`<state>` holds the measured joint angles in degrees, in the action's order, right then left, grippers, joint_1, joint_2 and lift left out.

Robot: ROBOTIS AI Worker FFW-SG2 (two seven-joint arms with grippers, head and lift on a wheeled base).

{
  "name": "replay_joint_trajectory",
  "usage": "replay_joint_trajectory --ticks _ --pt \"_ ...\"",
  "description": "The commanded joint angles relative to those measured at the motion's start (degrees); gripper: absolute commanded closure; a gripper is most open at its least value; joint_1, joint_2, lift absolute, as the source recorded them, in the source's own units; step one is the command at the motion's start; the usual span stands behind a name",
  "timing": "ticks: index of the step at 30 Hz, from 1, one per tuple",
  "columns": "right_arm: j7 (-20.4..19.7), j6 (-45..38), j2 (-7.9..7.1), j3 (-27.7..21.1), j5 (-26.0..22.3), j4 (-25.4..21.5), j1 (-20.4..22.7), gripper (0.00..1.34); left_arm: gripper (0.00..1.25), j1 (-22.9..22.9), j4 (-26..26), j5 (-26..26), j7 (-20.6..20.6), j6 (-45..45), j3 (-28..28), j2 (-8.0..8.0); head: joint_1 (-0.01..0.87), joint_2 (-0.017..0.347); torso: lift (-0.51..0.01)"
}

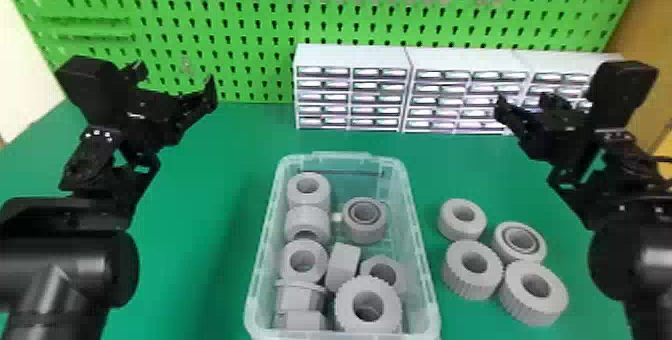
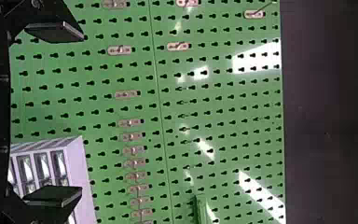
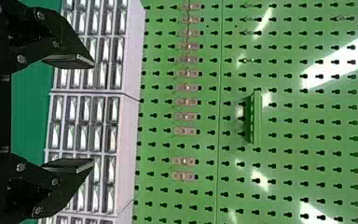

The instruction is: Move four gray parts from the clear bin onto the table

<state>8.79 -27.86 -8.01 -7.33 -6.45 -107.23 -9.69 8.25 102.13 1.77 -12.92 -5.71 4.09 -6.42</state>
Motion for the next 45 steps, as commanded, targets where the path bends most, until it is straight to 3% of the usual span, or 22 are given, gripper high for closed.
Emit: replay_joint_trajectory --ticks 1,45 --pt "0.0 0.0 -0.07 -0.2 -0.4 0.0 0.2 0.51 0.13 -0.1 0.0 0.0 0.0 0.0 0.2 0.0 0.678 0.034 -0.05" --pt "0.1 -2.5 -0.86 -1.9 0.8 -3.6 -0.1 0.51 0.13 0.1 0.0 1.0 0.4 0.1 -0.3 0.0 0.678 0.034 -0.05"
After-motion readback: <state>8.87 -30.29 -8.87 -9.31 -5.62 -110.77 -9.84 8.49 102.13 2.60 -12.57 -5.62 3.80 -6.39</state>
